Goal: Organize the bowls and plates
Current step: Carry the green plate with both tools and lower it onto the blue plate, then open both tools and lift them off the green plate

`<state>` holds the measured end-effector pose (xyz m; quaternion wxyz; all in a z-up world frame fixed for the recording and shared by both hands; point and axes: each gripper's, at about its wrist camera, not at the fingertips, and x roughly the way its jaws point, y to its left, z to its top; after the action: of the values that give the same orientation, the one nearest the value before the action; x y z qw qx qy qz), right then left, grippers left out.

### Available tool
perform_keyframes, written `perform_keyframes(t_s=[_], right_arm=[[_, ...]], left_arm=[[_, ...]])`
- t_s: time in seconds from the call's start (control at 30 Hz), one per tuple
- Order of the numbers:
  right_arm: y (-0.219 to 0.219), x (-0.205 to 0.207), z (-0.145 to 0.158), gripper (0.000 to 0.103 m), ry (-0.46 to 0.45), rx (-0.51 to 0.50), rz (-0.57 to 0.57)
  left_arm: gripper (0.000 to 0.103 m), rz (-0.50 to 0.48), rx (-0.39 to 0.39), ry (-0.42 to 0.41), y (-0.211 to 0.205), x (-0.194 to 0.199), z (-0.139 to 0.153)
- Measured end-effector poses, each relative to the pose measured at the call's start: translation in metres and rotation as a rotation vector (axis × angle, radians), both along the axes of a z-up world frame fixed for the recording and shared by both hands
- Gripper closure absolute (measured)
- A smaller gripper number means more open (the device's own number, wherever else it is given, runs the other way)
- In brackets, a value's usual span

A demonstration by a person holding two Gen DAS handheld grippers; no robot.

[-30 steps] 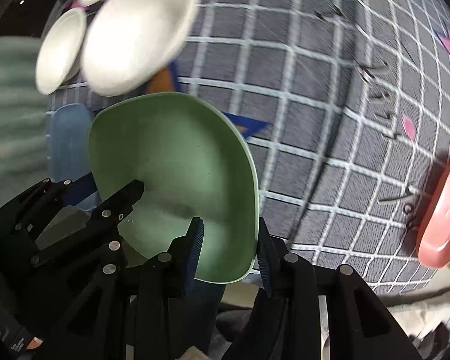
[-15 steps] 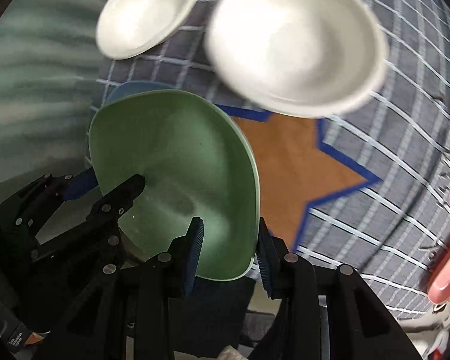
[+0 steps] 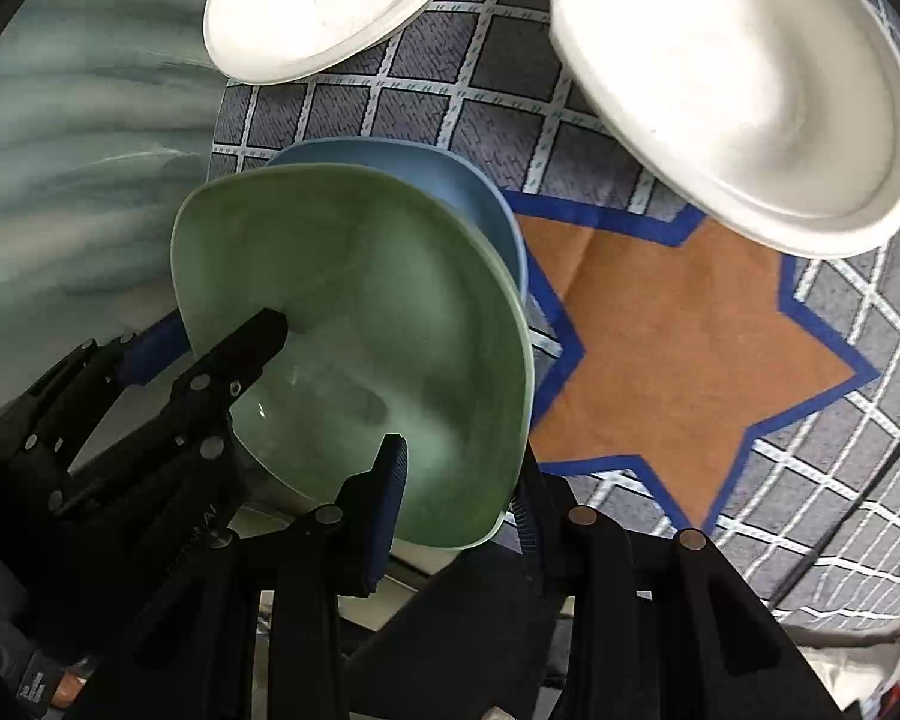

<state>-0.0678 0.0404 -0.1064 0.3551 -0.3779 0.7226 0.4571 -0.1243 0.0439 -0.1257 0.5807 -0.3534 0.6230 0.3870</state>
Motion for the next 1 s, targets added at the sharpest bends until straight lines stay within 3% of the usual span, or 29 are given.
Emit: perform_keyframes(t_s=[0.03, 0.1, 0.2, 0.23, 0.4, 0.67, 0.7, 0.73, 1.0], right_arm=[[0.002, -0.003, 0.0, 0.066, 0.006, 0.003, -0.006], [0.0, -0.001, -0.003, 0.063, 0.004, 0.008, -0.004], [-0.005, 0.012, 0.007, 0.024, -0.028, 0.018, 0.0], [-0.007, 0.018, 0.006, 0.02, -0.021, 0.026, -0.005], [-0.022, 0.041, 0.005, 0.02, 0.0, 0.008, -0.026], [-0.048, 0.1, 0.01, 0.02, -0.01, -0.008, -0.109], [-0.056, 0.102, 0.007, 0.014, -0.014, -0.007, -0.127], [-0.061, 0.112, 0.007, 0.0, -0.019, -0.009, -0.149], [-0.089, 0.169, 0.003, 0.0, -0.073, -0.017, -0.316]], left_arm=[[0.033, 0.004, 0.01, 0.009, 0.002, -0.004, 0.0], [0.029, 0.013, 0.028, 0.018, 0.004, -0.009, 0.003], [0.024, 0.03, 0.013, -0.003, 0.006, -0.013, 0.0], [0.024, 0.029, 0.01, -0.003, 0.002, -0.01, 0.002], [0.024, -0.01, -0.006, -0.015, -0.004, 0.009, 0.003], [0.023, -0.121, -0.007, -0.061, -0.027, 0.053, 0.03], [0.023, -0.139, -0.005, -0.066, -0.03, 0.059, 0.033], [0.023, -0.157, -0.01, -0.075, -0.032, 0.066, 0.035], [0.023, -0.246, -0.026, -0.079, -0.042, 0.107, 0.039]])
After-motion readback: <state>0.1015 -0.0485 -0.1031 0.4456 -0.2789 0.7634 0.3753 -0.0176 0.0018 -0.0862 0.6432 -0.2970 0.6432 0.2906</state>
